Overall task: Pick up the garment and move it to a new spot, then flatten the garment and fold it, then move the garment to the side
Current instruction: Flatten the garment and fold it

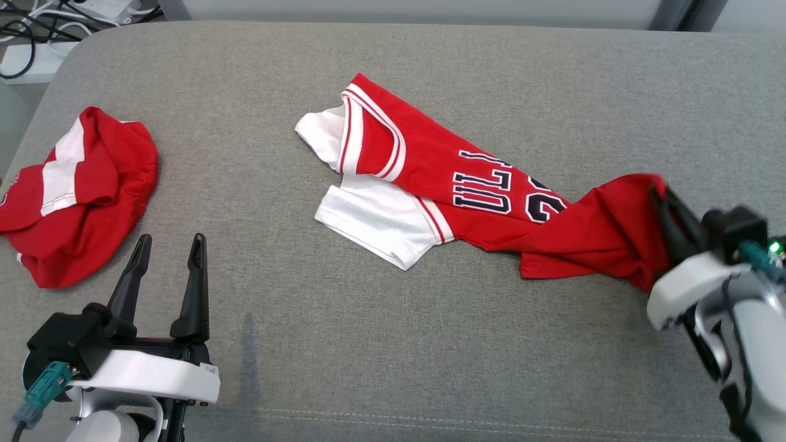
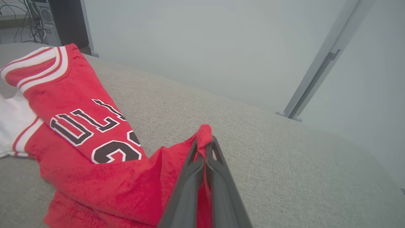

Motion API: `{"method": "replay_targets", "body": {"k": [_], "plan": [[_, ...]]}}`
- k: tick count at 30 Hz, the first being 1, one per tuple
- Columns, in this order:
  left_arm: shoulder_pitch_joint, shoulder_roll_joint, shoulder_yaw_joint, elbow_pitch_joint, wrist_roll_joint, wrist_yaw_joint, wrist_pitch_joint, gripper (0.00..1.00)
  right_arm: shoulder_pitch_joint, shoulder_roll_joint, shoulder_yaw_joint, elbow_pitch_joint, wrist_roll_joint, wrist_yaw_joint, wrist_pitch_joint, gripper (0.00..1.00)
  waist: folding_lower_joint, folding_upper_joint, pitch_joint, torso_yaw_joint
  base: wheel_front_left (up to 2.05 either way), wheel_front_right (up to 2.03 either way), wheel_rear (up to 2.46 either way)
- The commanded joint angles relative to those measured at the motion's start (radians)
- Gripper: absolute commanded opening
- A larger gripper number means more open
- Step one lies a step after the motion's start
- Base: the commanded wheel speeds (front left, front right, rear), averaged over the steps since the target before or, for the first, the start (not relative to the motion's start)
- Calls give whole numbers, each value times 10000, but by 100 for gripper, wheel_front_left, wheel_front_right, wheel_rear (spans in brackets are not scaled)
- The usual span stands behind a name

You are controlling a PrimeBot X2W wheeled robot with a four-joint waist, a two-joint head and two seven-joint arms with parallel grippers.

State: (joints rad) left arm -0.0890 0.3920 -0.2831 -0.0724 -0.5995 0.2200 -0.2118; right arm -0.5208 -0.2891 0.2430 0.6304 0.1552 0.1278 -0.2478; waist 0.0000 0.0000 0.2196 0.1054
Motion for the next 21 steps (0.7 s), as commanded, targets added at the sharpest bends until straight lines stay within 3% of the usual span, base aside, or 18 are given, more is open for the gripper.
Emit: {"method": "replay_targets", "body": {"k": [1,9,21], "plan": [[-311,269,414,-248,-36,-7,-93,100,693,-206,349,-801,-315,29,-130,0,0,0,6,-48,0,0,0],[-310,282,449,-170,-87,-23,-142,100,3715,-1281,1467,-4159,-1010,29,-137,0,0,0,50,-229,0,0,0],[-304,402,415,-69,-115,-22,-64,100,5090,-2189,2426,-4072,-35,29,143,0,0,0,-253,-386,0,0,0]]}}
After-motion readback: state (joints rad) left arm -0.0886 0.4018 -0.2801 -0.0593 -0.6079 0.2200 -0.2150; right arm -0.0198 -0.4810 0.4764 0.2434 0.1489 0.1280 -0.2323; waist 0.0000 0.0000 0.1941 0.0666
